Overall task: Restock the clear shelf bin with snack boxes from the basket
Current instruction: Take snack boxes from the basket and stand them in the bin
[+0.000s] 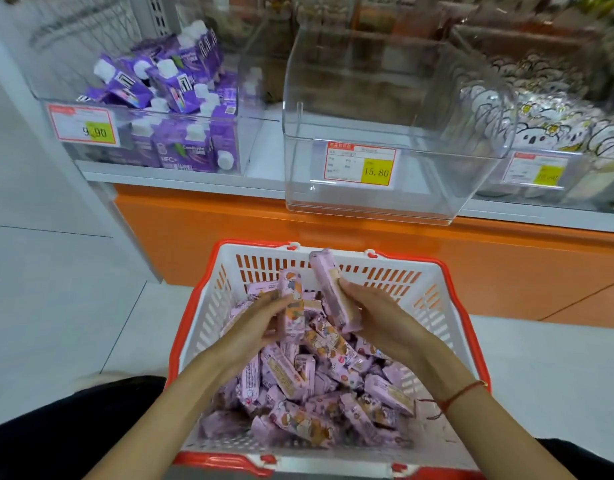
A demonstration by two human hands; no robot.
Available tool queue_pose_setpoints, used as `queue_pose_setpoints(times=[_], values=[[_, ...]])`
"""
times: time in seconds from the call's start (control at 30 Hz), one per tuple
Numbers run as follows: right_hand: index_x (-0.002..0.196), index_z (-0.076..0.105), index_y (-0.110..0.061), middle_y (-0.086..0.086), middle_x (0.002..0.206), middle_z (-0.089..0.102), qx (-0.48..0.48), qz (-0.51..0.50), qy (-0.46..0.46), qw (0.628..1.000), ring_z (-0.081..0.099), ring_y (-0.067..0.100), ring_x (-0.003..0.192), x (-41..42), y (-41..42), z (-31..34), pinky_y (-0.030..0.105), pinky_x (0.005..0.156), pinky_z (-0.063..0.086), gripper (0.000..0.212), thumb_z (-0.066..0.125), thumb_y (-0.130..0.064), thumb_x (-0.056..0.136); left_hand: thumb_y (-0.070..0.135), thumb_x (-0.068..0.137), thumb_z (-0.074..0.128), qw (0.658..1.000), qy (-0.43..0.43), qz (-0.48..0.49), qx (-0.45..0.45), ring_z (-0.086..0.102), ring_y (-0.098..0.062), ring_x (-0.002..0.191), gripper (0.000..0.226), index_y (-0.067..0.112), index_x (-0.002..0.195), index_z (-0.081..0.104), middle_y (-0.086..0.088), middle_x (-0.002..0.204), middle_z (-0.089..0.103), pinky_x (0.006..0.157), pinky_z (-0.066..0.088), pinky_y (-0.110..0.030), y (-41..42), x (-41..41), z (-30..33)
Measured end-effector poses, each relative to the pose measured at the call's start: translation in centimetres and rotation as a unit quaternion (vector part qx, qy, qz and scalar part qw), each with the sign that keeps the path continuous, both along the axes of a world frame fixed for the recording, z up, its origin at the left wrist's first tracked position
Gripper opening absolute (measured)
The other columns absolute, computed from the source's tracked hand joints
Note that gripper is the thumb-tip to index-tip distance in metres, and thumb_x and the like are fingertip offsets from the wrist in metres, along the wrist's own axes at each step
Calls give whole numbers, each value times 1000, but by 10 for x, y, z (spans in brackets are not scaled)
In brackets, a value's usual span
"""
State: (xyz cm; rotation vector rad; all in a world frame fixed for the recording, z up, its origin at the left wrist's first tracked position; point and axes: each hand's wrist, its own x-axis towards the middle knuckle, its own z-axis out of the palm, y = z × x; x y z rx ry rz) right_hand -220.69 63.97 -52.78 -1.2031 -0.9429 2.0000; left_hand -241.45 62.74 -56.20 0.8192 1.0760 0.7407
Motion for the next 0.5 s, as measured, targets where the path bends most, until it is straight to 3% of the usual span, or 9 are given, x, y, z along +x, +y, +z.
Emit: queue_pose_setpoints(times=[0.07,0.17,0.23,0.3,0.4,0.5], values=[[111,62,-22,-3,104,65,144,44,-135,979,65,8,82,-2,-1,4,20,68,51,26,64,-29,86,33,94,49,1000,-4,-3,-30,57,-28,84,36,5,117,50,-19,102,58,75,54,-34,1,-1,2],[92,68,-23,-10,107,67,379,57,-268,884,62,0,99,-3,1,10,18,85,51,20,72,-8,79,23,99,39,993,-73,-50,-84,68,-24,86,30,4,119,50,-12,93,70,74,58,-38,3,-11,10],[87,72,-19,-10,100,69,409,76,-283,864,63,5,96,-4,2,15,20,85,52,15,76,-11,75,21,100,36,989,-101,-66,-91,67,-22,85,32,4,123,50,-10,91,73,69,58,-33,4,-17,12],[95,66,-24,-13,98,66,419,100,-328,841,63,5,93,-7,1,18,19,83,51,27,79,-15,73,24,98,38,987,-112,-66,-95,65,-25,92,33,7,122,52,-10,101,72,66,58,-32,4,-20,14],[106,63,-24,-14,102,65,455,124,-369,801,59,-1,94,-14,-1,19,4,82,42,37,79,-14,74,46,91,46,982,-110,-100,-114,61,-28,101,47,16,126,50,-12,122,62,78,56,-42,4,-25,15],[104,71,-20,-5,111,68,488,164,-346,785,63,8,96,-23,-2,23,13,81,49,32,77,-7,75,59,77,63,975,-106,-135,-142,64,-33,100,59,27,125,51,-16,125,55,94,48,-51,5,-31,8]])
